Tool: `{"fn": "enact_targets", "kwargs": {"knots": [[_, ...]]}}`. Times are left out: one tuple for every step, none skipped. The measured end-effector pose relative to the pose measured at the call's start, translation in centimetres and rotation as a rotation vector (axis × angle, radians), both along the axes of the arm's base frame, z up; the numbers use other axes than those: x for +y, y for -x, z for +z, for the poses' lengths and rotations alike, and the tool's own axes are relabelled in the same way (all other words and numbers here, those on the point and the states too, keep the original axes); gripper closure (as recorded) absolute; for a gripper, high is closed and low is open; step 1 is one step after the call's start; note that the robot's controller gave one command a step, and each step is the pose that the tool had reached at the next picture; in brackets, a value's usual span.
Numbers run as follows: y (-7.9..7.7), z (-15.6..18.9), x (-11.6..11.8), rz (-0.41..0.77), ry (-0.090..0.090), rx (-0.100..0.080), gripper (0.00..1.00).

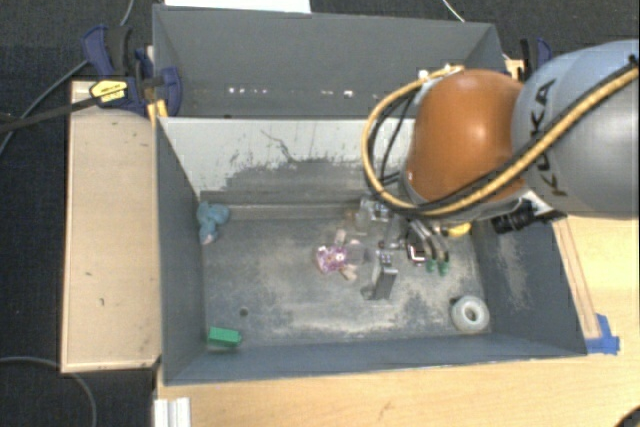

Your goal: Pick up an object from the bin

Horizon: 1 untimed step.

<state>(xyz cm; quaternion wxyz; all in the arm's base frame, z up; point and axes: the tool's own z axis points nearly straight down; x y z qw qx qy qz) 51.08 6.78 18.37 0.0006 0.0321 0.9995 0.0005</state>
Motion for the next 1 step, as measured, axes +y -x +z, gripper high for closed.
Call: {"fn": "enact_targets", "kwargs": {"knots": [[0.81,-2.97,-1.28,-0.058,-0.001,-0.003,0.00]]}}
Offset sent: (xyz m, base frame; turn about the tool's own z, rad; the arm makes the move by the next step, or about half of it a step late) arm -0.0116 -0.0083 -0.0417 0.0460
